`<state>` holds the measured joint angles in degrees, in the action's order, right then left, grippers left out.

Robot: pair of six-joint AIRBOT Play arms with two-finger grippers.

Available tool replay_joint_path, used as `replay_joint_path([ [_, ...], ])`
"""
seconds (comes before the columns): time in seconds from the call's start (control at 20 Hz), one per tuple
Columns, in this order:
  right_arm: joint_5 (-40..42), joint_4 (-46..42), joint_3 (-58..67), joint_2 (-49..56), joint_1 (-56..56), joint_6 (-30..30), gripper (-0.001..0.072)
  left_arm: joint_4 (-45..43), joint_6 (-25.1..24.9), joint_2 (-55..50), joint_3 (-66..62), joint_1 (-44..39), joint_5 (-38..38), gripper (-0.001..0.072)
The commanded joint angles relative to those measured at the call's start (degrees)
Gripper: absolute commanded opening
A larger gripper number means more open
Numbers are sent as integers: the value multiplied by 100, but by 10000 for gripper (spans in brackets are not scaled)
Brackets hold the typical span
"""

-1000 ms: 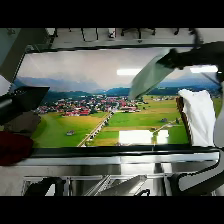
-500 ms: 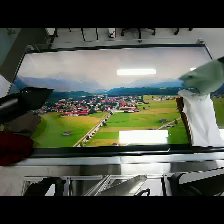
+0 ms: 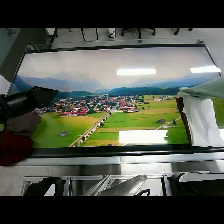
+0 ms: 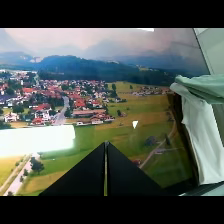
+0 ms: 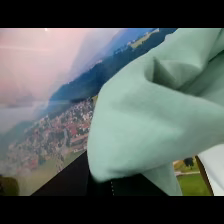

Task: Fold the shirts.

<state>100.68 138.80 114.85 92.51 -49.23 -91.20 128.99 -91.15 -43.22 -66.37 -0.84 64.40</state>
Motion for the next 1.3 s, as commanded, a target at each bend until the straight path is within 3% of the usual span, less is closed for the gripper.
replay_joint_path([
  [0.0, 516, -857, -59, -382, -24, 540, 27, 0, -188, -15, -2, 0, 33, 15],
  [0.15, 514, -1768, -562, -820, -24, 778, 28, 0, -302, -13, -2, 0, 105, 15],
  [0.45, 516, -2487, -2664, -1478, -24, 1051, 39, -2, -481, -17, -2, 0, 140, 15],
  [0.5, 518, -2664, -3003, -1545, -24, 1123, 76, -2, -490, -17, -2, 0, 151, 15],
  [0.6, 525, -3051, -3392, -1604, -24, 1421, 521, -2, -490, -17, -2, 0, 201, 15],
  [0.65, 525, -3086, -3401, -1609, -24, 1504, 633, -2, -490, -17, -2, 0, 221, 14],
  [0.7, 525, -3062, -3399, -1646, -24, 1633, 643, -2, -490, -17, -2, 0, 238, 15],
  [1.0, 501, -3008, -2983, -1808, -24, 2162, 641, -2, -492, -20, -2, 0, 352, 14],
  [1.1, 337, -2496, -2914, -1810, -24, 2116, 640, 0, -492, -20, -2, 0, 332, 14],
  [1.15, 179, -2083, -2916, -1810, -17, 1991, 583, 0, -492, -20, -2, 0, 304, 14],
  [1.2, 7, -1593, -2916, -1816, 42, 1700, 232, 0, -487, -20, -2, 0, 306, 15],
  [1.25, -184, -1211, -2916, -1849, 186, 1438, 68, 0, -485, -20, -2, 0, 310, 15],
])
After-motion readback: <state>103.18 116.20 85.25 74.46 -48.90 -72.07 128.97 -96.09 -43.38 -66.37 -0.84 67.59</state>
